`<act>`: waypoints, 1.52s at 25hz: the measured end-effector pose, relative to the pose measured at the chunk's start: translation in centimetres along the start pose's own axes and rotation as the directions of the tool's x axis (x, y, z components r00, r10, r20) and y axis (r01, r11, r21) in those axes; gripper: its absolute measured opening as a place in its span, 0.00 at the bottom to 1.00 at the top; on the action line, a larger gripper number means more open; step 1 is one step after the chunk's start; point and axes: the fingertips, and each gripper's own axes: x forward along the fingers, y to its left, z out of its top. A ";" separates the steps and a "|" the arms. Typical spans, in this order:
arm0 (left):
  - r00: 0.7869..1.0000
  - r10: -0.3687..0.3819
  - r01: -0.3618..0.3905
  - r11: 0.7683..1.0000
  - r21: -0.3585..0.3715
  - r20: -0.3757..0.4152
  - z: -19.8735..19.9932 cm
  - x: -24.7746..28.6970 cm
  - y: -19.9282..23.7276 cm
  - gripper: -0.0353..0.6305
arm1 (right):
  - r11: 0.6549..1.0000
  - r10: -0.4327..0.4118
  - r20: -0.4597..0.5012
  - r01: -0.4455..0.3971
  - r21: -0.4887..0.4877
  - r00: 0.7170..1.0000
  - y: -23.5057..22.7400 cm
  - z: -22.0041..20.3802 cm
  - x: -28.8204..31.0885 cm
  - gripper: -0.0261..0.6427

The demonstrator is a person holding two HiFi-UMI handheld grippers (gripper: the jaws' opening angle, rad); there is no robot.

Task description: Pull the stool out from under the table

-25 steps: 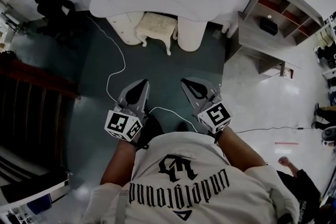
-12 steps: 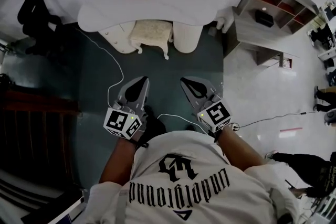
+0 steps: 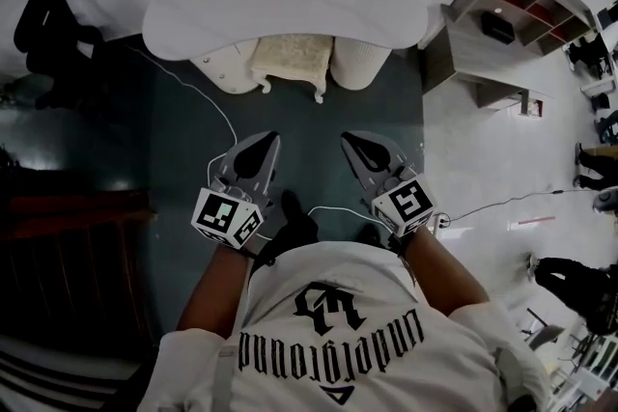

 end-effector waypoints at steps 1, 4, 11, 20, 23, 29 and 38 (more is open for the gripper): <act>1.000 -0.010 0.010 1.000 -0.003 -0.005 0.0 -0.1 1.4 0.06 | 1.000 -0.009 -0.007 0.009 0.005 1.000 0.2 -0.1 1.2 0.04; 0.999 -0.041 0.040 0.999 -0.008 -0.025 -0.2 -0.2 4.6 0.06 | 0.999 -0.034 -0.018 0.034 0.011 0.999 0.6 -0.3 4.3 0.04; 0.993 -0.100 0.099 0.995 -0.020 -0.058 -1.8 1.4 8.6 0.06 | 0.997 -0.071 -0.038 0.072 0.041 0.997 0.2 -1.4 8.6 0.04; 0.991 -0.104 0.100 0.994 -0.049 -0.082 -4.3 5.5 12.5 0.06 | 0.998 -0.051 -0.045 0.053 0.044 0.998 -3.3 -3.2 14.0 0.04; 0.992 -0.092 0.086 0.994 -0.067 -0.088 -5.8 7.0 14.0 0.06 | 0.999 -0.029 -0.058 0.031 0.041 0.998 -4.6 -4.6 16.1 0.04; 0.994 -0.052 0.046 0.997 -0.070 -0.100 -11.2 10.7 18.4 0.06 | 0.999 -0.019 -0.075 0.022 0.038 0.997 -8.3 -10.0 20.4 0.04; 0.991 -0.050 0.040 0.996 -0.086 -0.121 -23.6 16.9 23.1 0.06 | 0.996 0.025 -0.118 -0.014 0.089 0.993 -12.9 -23.3 26.0 0.06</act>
